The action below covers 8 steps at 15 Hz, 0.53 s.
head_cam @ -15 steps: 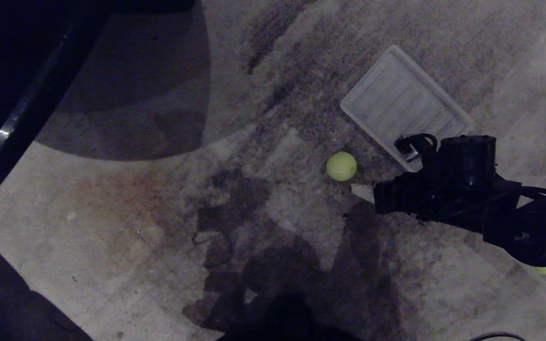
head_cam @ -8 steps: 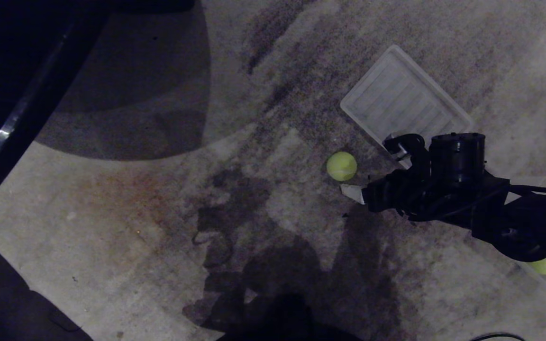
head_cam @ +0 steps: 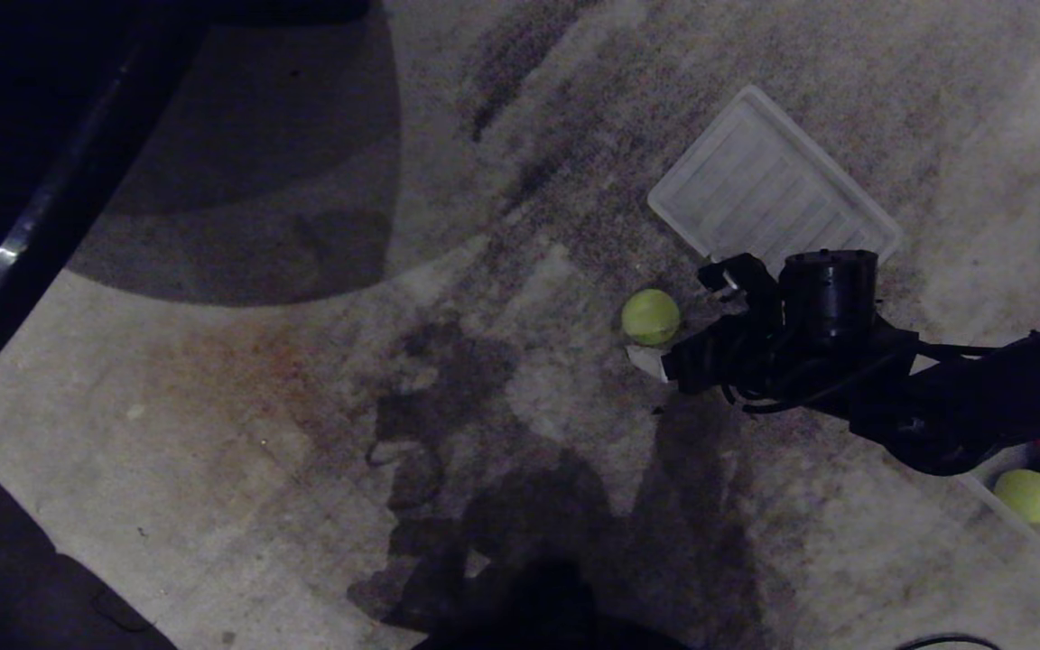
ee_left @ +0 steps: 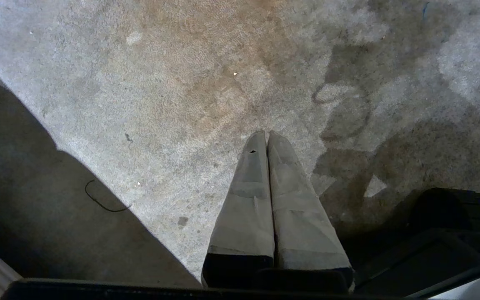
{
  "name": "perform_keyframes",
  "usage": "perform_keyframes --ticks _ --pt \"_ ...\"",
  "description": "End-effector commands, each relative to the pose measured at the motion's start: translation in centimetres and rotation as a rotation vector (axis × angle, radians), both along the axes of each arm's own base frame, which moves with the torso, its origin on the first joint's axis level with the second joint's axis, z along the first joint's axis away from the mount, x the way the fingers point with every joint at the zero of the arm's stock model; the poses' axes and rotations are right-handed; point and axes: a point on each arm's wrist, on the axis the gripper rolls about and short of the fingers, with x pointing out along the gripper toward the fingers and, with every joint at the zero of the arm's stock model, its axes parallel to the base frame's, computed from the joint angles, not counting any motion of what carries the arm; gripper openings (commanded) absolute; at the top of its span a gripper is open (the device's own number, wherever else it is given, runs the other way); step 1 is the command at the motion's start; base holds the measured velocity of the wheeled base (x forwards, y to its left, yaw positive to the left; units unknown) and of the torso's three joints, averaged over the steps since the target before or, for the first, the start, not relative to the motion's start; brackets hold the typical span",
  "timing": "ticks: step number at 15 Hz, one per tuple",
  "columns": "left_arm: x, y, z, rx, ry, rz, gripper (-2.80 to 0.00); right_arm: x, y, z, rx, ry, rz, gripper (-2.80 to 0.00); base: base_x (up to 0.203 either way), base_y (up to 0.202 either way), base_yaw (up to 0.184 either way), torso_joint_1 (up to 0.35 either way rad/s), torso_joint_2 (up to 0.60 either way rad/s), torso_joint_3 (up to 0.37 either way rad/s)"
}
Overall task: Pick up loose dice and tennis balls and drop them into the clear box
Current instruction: Pick up the ball on the floor
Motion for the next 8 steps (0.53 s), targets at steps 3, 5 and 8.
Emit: perform_keyframes --ticks 3,5,8 --pt "0.0 0.0 0.0 -0.001 0.001 0.000 -2.80 2.0 0.7 -0.9 -0.028 -0.015 -0.053 0.00 0.000 0.000 0.000 0.000 0.00 0.000" --pt "0.0 0.0 0.0 -0.001 0.003 0.000 -2.80 2.6 0.9 -0.8 -0.028 -0.034 -0.051 0.00 0.000 0.000 0.000 0.000 0.00 0.000" --pt "0.0 0.0 0.0 -0.001 0.003 0.000 -2.80 3.0 1.1 -0.7 -0.018 -0.064 -0.049 0.00 0.000 0.000 0.000 0.000 0.00 0.000"
